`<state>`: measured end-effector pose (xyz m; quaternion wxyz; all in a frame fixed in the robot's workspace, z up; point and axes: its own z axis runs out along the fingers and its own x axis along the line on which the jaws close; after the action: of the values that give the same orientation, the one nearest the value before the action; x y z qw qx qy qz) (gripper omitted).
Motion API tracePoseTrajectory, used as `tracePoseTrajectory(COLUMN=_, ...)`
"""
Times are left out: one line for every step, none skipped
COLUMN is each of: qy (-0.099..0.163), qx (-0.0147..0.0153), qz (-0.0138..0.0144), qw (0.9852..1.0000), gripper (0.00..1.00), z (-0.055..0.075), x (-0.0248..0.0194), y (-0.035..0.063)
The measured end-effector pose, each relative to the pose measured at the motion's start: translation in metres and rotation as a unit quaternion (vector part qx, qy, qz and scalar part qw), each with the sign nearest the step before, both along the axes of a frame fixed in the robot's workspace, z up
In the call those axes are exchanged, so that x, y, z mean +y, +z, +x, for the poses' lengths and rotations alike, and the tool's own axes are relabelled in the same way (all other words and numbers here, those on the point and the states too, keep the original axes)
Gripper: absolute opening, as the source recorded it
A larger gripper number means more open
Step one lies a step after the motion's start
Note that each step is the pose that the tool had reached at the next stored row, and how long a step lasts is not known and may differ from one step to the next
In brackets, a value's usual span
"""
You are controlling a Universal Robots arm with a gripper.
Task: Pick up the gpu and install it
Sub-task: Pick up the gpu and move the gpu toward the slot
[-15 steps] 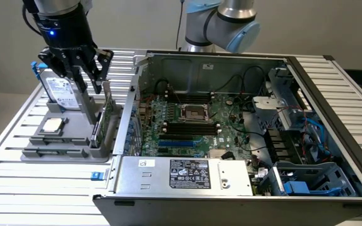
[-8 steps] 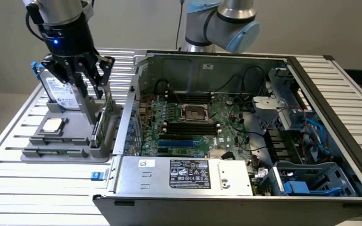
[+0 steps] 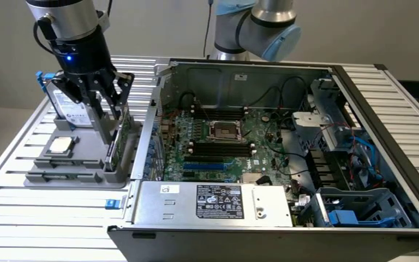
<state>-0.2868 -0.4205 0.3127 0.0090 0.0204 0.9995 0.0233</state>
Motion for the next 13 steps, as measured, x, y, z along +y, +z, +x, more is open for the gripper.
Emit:
tracePoseTrajectory(qy=0.001, qx=0.0, qz=0.0, qw=1.0, gripper=0.42, z=0.0, x=0.0, y=-0.0019)
tracePoseTrajectory(qy=0.002, qx=0.0001, qz=-0.0001, qw=1.0, gripper=0.42, z=0.0, x=0.0, y=-0.0036)
tracePoseTrajectory(qy=0.003, qx=0.0, qz=0.0, qw=1.0, gripper=0.42, z=0.0, x=0.0, y=-0.0055)
tracePoseTrajectory(qy=0.004, qx=0.0, qz=0.0, qw=1.0, gripper=0.42, z=0.0, x=0.0, y=-0.0073)
tracePoseTrajectory(qy=0.005, qx=0.0, qz=0.0, qw=1.0, gripper=0.42, z=0.0, x=0.0, y=-0.0091)
tracePoseTrajectory(qy=0.006, qx=0.0, qz=0.0, qw=1.0, gripper=0.42, z=0.0, x=0.0, y=-0.0109)
tracePoseTrajectory(qy=0.007, qx=0.0, qz=0.0, qw=1.0, gripper=0.42, z=0.0, x=0.0, y=-0.0128)
tracePoseTrajectory(qy=0.007, qx=0.0, qz=0.0, qw=1.0, gripper=0.42, z=0.0, x=0.0, y=-0.0147)
tracePoseTrajectory(qy=0.008, qx=0.0, qz=0.0, qw=1.0, gripper=0.42, z=0.0, x=0.0, y=-0.0165)
tracePoseTrajectory(qy=0.008, qx=0.0, qz=0.0, qw=1.0, gripper=0.42, z=0.0, x=0.0, y=-0.0182)
tracePoseTrajectory(qy=0.008, qx=0.0, qz=0.0, qw=1.0, gripper=0.42, z=0.0, x=0.0, y=-0.02)
tracePoseTrajectory(qy=0.009, qx=0.0, qz=0.0, qw=1.0, gripper=0.42, z=0.0, x=0.0, y=-0.0218)
tracePoseTrajectory(qy=0.009, qx=0.0, qz=0.0, qw=1.0, gripper=0.42, z=0.0, x=0.0, y=-0.0237)
